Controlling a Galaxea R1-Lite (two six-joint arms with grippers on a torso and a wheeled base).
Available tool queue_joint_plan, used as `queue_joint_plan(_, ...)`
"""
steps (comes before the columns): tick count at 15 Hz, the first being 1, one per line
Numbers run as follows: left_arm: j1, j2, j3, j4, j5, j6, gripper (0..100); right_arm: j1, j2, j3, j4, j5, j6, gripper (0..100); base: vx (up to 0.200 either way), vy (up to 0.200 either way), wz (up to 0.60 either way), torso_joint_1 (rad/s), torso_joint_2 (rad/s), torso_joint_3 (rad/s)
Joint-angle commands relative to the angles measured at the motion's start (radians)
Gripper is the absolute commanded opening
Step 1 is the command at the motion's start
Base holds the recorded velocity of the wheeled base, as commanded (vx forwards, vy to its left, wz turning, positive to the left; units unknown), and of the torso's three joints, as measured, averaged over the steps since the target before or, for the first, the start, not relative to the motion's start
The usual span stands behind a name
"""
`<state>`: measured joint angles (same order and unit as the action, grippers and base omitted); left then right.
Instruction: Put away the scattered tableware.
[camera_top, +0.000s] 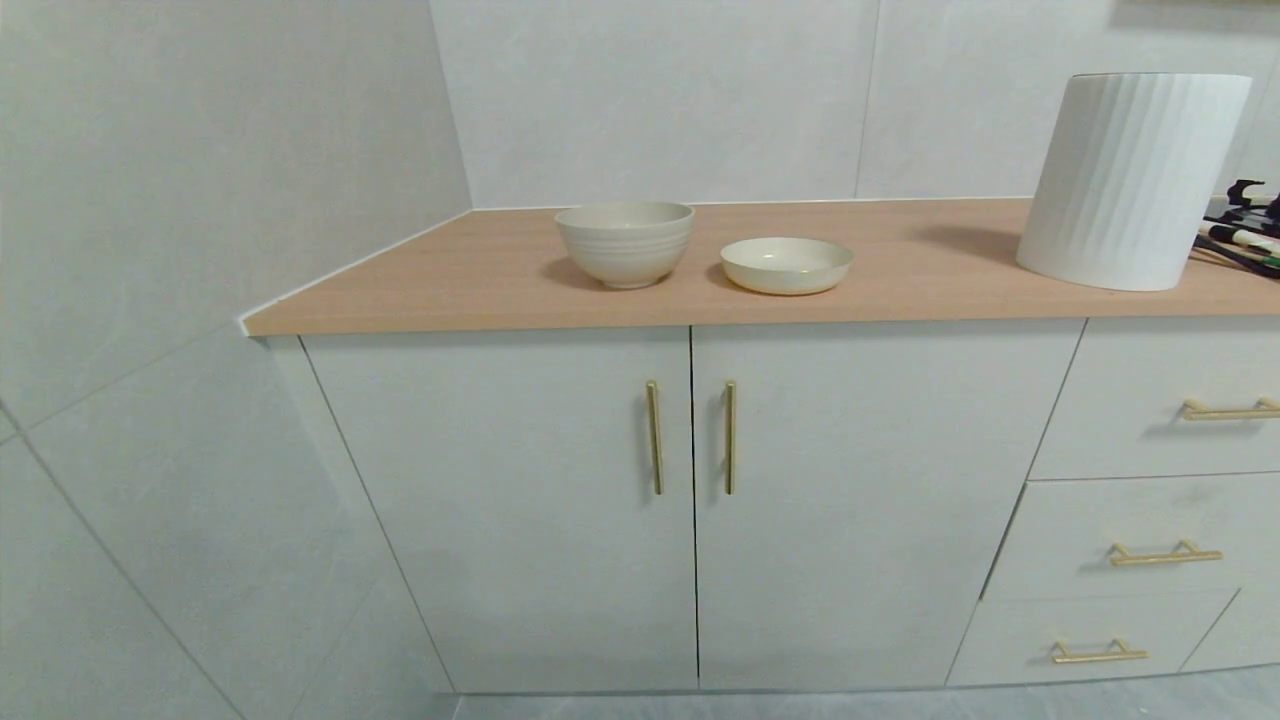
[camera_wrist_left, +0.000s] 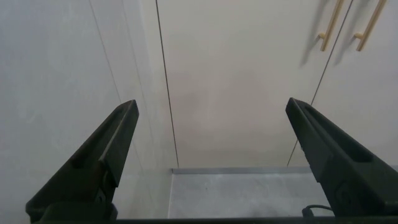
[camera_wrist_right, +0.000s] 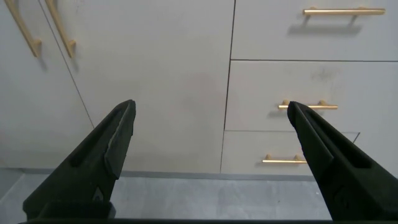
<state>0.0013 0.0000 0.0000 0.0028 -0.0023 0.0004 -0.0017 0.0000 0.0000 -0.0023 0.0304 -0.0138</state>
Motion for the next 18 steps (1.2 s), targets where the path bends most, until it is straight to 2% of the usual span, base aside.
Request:
queue_joint_plan(1, 0.0, 0.0, 0.0, 0.0, 0.001, 0.0, 100, 0.0, 0.0, 0.0, -0.001, 0.0, -0.003, 100, 0.0, 0.0, 0.0, 0.0, 0.0, 0.0)
queue_joint_plan(3, 0.0, 0.0, 0.0, 0.0, 0.001, 0.0, 100, 0.0, 0.002, -0.005, -0.002, 0.0, -0.006, 100, 0.0, 0.0, 0.0, 0.0, 0.0, 0.0)
queue_joint_plan(4, 0.0, 0.0, 0.0, 0.0, 0.001, 0.0, 100, 0.005, 0.006, -0.097, -0.016, 0.025, 0.009, 100, 0.0, 0.0, 0.0, 0.0, 0.0, 0.0)
queue_joint_plan(5, 0.0, 0.0, 0.0, 0.0, -0.001, 0.0, 100, 0.016, 0.044, -0.195, 0.019, 0.086, 0.063, 100, 0.0, 0.0, 0.0, 0.0, 0.0, 0.0)
queue_joint_plan(6, 0.0, 0.0, 0.0, 0.0, -0.001, 0.0, 100, 0.016, 0.074, -0.219, 0.068, 0.129, 0.061, 100, 0.0, 0.0, 0.0, 0.0, 0.0, 0.0)
queue_joint_plan(8, 0.0, 0.0, 0.0, 0.0, 0.001, -0.002, 100, 0.035, 0.173, -0.216, 0.12, 0.284, 0.057, 100, 0.0, 0.0, 0.0, 0.0, 0.0, 0.0)
queue_joint_plan(10, 0.0, 0.0, 0.0, 0.0, 0.001, 0.0, 100, 0.046, 0.307, -0.224, 0.108, 0.341, 0.045, 100, 0.0, 0.0, 0.0, 0.0, 0.0, 0.0)
queue_joint_plan(12, 0.0, 0.0, 0.0, 0.0, -0.001, 0.001, 100, 0.12, 0.451, -0.262, 0.051, 0.399, 0.04, 100, 0.0, 0.0, 0.0, 0.0, 0.0, 0.0)
queue_joint_plan(14, 0.0, 0.0, 0.0, 0.0, -0.001, 0.001, 100, 0.181, 0.614, -0.316, 0.01, 0.396, 0.054, 100, 0.0, 0.0, 0.0, 0.0, 0.0, 0.0)
queue_joint_plan(18, 0.0, 0.0, 0.0, 0.0, -0.001, 0.001, 100, 0.359, 1.123, -0.551, -0.177, 0.401, 0.068, 100, 0.0, 0.0, 0.0, 0.0, 0.0, 0.0)
